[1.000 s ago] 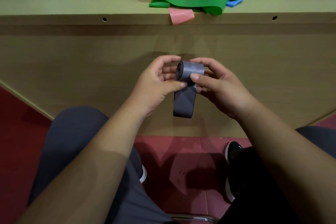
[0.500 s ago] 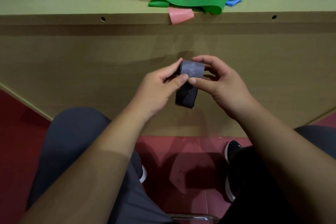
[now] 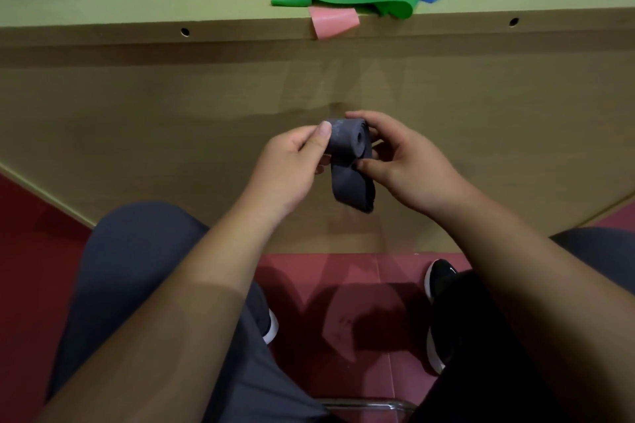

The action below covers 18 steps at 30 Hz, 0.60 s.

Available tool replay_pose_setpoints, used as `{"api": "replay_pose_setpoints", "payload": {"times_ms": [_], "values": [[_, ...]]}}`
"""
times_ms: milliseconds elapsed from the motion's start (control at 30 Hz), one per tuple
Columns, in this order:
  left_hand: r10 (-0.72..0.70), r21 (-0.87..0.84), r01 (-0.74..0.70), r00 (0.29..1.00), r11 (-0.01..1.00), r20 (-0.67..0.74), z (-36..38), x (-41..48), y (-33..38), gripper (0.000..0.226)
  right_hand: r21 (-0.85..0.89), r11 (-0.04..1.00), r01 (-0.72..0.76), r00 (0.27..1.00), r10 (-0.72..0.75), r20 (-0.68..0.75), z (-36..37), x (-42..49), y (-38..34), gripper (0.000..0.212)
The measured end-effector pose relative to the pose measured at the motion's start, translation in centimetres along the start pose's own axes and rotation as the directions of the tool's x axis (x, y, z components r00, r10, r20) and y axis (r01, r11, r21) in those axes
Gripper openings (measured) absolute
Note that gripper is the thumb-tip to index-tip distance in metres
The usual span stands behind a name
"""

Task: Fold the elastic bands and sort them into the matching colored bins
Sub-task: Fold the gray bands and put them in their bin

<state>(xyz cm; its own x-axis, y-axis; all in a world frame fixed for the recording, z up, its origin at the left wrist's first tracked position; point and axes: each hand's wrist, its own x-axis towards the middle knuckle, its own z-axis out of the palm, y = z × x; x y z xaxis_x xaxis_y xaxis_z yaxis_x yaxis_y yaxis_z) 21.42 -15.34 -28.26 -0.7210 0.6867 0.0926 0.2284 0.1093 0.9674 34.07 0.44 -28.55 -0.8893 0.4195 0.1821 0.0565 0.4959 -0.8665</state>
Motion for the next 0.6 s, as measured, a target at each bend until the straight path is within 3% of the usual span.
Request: {"api": "replay_pose_setpoints", "payload": {"times_ms": [67, 233, 367, 500, 600], "values": [[-0.007, 0.012, 0.007, 1.0, 1.0, -0.03, 0.2, 0.08, -0.25, 0.026, -0.012, 1.0, 0.006, 1.0, -0.006, 0.001, 0.15, -0.01, 0.1, 0.071], [-0.071, -0.145, 0.073, 0.997, 0.987, 0.019, 0.74, 0.19, -0.45, 0.034, -0.018, 1.0, -0.008, 1.0, 0.008, 0.001, 0.13, -0.14, 0.03, 0.07], [-0.072, -0.235, 0.064, 0.997, 0.97, -0.026, 1.02, 0.24, -0.45, 0.03, -0.053, 0.999, 0.013, 1.0, -0.014, -0.021, 0.51, -0.22, -0.06, 0.067], [-0.101, -0.196, 0.085, 0.992, 0.977, -0.074, 0.9, 0.37, -0.5, 0.029, -0.116, 0.993, 0.022, 0.999, -0.026, -0.041, 0.6, -0.04, -0.09, 0.065], [-0.068, -0.142, 0.063, 0.997, 0.988, -0.031, 0.8, 0.03, -0.21, 0.024, -0.126, 0.991, 0.037, 0.998, -0.044, -0.048, 0.58, 0.05, 0.12, 0.064]]}}
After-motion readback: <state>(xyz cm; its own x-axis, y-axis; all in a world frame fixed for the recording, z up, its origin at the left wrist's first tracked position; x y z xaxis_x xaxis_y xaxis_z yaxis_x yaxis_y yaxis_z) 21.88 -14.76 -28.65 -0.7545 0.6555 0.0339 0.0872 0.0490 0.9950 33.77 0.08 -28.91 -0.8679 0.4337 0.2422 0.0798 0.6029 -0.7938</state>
